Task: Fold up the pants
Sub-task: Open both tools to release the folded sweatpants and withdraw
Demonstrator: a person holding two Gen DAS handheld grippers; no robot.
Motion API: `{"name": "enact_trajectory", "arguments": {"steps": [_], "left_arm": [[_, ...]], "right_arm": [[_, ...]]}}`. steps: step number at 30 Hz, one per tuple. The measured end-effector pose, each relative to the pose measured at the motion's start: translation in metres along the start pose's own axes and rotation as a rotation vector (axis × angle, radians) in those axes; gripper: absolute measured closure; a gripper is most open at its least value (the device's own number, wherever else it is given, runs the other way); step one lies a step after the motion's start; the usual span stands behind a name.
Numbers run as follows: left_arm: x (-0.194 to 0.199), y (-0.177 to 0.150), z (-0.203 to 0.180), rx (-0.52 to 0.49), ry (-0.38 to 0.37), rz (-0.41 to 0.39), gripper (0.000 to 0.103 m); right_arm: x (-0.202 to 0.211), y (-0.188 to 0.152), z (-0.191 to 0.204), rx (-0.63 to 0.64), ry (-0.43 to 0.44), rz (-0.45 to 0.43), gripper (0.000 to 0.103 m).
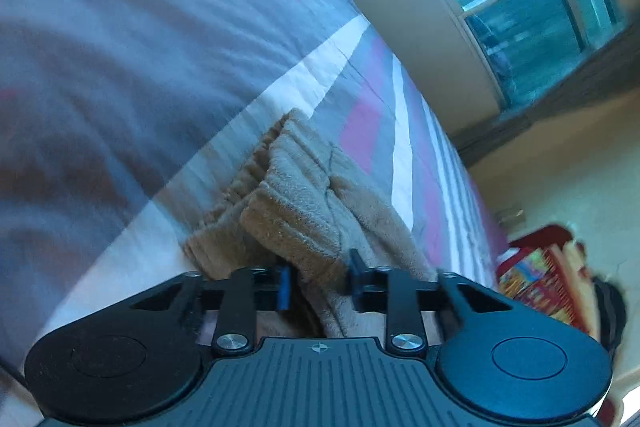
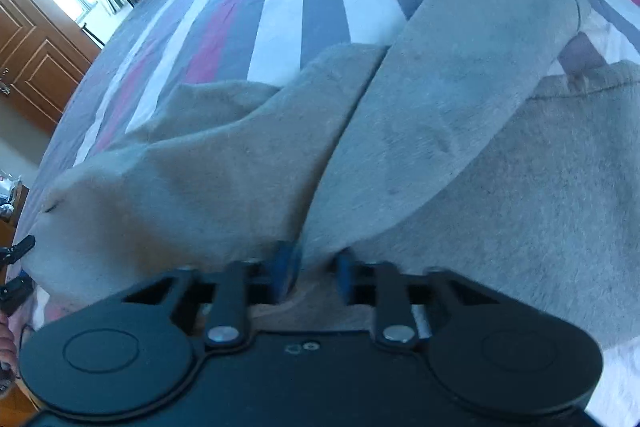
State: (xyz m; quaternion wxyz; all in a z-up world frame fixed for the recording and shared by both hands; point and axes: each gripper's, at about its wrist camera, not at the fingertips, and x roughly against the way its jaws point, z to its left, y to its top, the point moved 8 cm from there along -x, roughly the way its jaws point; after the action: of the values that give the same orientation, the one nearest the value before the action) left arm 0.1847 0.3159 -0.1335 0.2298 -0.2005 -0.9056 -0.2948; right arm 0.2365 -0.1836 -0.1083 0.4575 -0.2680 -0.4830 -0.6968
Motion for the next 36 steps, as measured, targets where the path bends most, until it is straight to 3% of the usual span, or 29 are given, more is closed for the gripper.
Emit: {"name": "enact_trajectory", "arguments": {"steps": [2,4,7,8,10,11,12,13,14,18,19,22,23,25,28,30,31,36], "left_arm": [[0.014,0.009,-0.020,-0.119,-0.033,-0.051,0.080],[0.025,0.012,-0.039,-0.262,-0.028,-0.081,0.080],[0.010,0.002,-0.044,-0.536,0.157,-0.024,0.080],[0.000,-0.005,-0.038,-0.565,0.212,0.029,0.080],[-0.009,-0.014,-0.029,-0.558,0.246,0.055,0.079],[-0.007,-0.014,-0.029,-0.537,0.246,0.035,0.079],[-0.004,-0.014,-0.032,-0.521,0.249,0.022,0.079],[0.002,-0.014,-0.038,-0.517,0.260,0.002,0.078],[0.007,-0.016,-0.042,-0.519,0.278,-0.020,0.075],[0.023,-0.025,-0.044,-0.481,0.328,-0.084,0.070],[0.022,-0.026,-0.038,-0.454,0.337,-0.082,0.068],[0.008,-0.032,-0.015,-0.405,0.395,-0.055,0.039],[0.001,-0.035,-0.009,-0.393,0.408,-0.041,0.034],[-0.006,-0.040,-0.004,-0.385,0.400,-0.042,0.031],[-0.008,-0.042,-0.003,-0.400,0.398,-0.048,0.031],[-0.008,-0.043,-0.004,-0.410,0.396,-0.048,0.031],[-0.008,-0.042,-0.004,-0.408,0.392,-0.050,0.031],[-0.007,-0.044,-0.002,-0.409,0.382,-0.061,0.031]], "right_arm": [[0.015,-0.002,-0.002,-0.015,0.047,-0.054,0.092],[0.046,-0.004,0.008,0.029,0.102,-0.170,0.093],[0.077,-0.021,0.009,0.084,0.131,-0.281,0.093],[0.076,-0.029,0.005,0.083,0.136,-0.287,0.092],[0.052,-0.049,-0.004,0.103,0.073,-0.236,0.089],[0.035,-0.059,-0.011,0.068,0.058,-0.175,0.090],[0.033,-0.063,-0.017,-0.003,0.083,-0.176,0.090],[0.037,-0.063,-0.019,-0.037,0.095,-0.184,0.086],[0.042,-0.064,-0.019,-0.044,0.086,-0.188,0.076],[0.089,-0.045,-0.016,0.022,-0.004,-0.352,0.059],[0.094,-0.037,-0.013,0.042,-0.027,-0.359,0.055],[0.078,-0.012,0.001,0.103,-0.115,-0.305,0.050],[0.069,-0.003,0.003,0.124,-0.144,-0.304,0.041],[0.042,0.007,0.010,0.171,-0.223,-0.234,0.034],[0.008,0.014,0.005,0.228,-0.310,-0.143,0.040],[0.006,0.011,0.001,0.272,-0.340,-0.145,0.068],[0.011,0.007,0.000,0.270,-0.315,-0.152,0.099],[0.053,-0.023,-0.015,0.230,-0.270,-0.217,0.099]]}}
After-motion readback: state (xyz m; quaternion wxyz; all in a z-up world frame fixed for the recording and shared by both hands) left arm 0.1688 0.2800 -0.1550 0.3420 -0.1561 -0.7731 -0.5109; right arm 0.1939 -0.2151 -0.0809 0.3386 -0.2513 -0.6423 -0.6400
